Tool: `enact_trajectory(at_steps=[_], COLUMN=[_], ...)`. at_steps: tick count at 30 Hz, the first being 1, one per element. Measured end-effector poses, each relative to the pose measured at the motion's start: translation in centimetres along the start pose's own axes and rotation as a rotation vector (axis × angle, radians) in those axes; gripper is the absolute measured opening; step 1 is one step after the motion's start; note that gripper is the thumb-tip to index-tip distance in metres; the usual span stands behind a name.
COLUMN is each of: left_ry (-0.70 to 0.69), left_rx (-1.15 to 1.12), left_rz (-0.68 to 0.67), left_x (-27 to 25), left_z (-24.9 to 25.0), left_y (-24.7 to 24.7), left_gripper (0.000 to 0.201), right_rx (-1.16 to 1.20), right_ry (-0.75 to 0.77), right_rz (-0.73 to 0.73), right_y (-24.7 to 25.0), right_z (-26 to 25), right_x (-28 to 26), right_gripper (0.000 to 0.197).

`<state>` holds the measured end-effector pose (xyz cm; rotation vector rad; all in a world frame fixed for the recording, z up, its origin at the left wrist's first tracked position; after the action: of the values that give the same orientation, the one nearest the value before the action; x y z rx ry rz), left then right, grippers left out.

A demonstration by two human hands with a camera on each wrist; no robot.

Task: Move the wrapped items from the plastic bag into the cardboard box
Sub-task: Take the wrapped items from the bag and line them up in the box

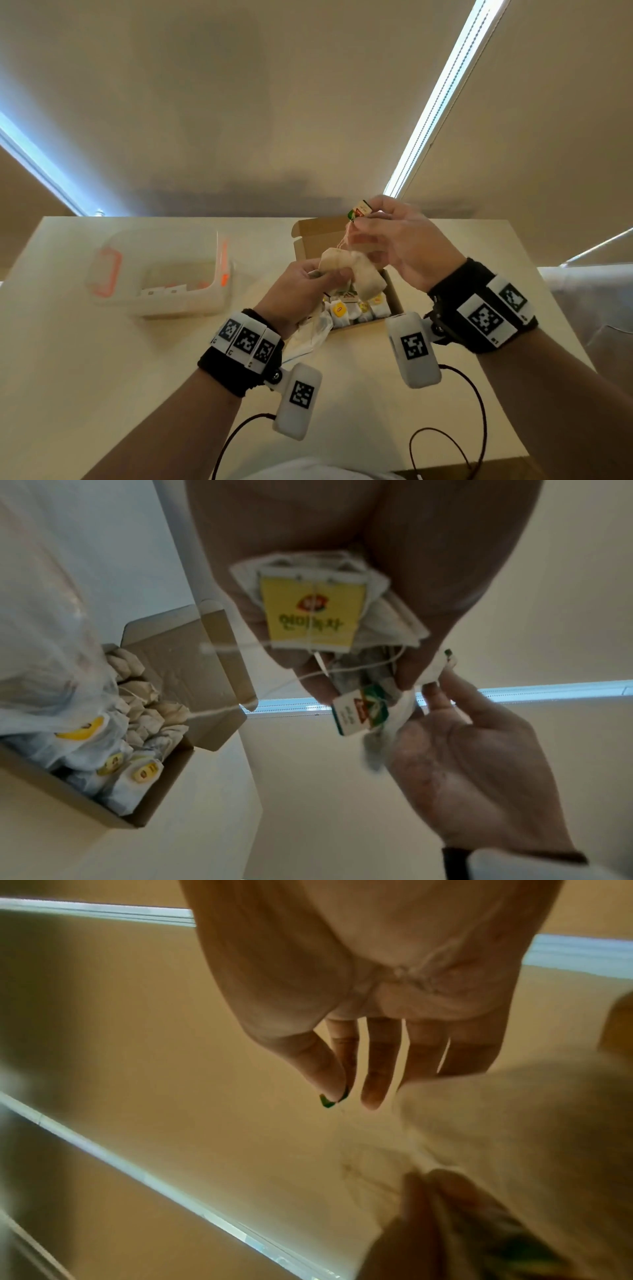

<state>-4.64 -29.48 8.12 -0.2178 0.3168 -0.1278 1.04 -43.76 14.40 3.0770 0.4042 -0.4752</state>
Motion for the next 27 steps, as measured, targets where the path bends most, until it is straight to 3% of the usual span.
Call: enact_trajectory(at_steps=[3,5,7,11,14,16,18,20,21,22,24,26,27], left_ry=[0.001,-0.023,-0.045,-0.038,-0.034,-0.029,-0.019,-0.024,-0.028,-0.032,-0.031,-0.037,-0.037], left_rx=[-0.05,-0.018,0.03,0.067,0.072,0.039,0.002,0.002,0.013,0.035,0.099,0.159,0.186], left_rz=[0.062,0.091,0.102,0.119,0.095,0.054,0.02,0.022,0.029,0.037,0.061,0.076,0.062], left_x=[0.1,0.1,0.3,0.6,0.4,0.2,0.1,0.0,0.0,-0.1,0.0,0.2,0.3], left_z=[0.0,0.3,0.3,0.2,0.6,1.2,1.8,2.5,2.8,3.0,3.0,2.7,2.4], left_y=[0.3,0.4,0.4,0.4,0.2,-0.1,-0.2,0.1,0.3,0.7,1.6,2.0,1.9], left_gripper=[0.012,0.01,0.013,0.028,0.025,0.023,0.024,0.021,0.019,0.019,0.027,0.03,0.031], right_rx=[-0.289,-0.365,-0.348,-0.296,-0.46,-0.657,-0.758,-0.798,-0.796,-0.78,-0.623,-0.296,-0.13], right_ry=[0.158,0.129,0.03,0.027,0.092,0.157,0.199,0.228,0.238,0.236,0.188,0.109,0.053], right_rz=[0.135,0.058,-0.073,-0.111,-0.163,-0.135,-0.092,-0.032,0.006,0.041,0.087,0.105,0.1], right_y=[1.1,0.9,0.2,0.8,1.2,1.0,0.5,0.2,0.3,0.5,1.0,1.3,1.3], right_z=[1.1,2.8,5.0,7.2,8.0,8.6,9.2,9.7,9.8,9.9,10.2,10.4,10.5], right_x=[-1.0,-1.9,-2.5,-2.1,-1.6,-1.0,-0.4,-0.1,0.0,-0.1,-0.3,-0.6,-0.8], right_gripper=[0.006,0.009,0.02,0.051,0.072,0.075,0.058,0.022,0.014,0.02,0.023,0.007,0.01])
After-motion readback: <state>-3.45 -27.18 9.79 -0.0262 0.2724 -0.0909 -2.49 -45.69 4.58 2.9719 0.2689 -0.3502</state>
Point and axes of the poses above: each hand's wrist, its own x-axis towards the middle knuckle, its own y-axis out of the back of the hand, z = x × y, the point moved 3 cm from there along x, towards the middle knuckle, and after that the axes turned 3 degrees about z, right-handed, at the moved point
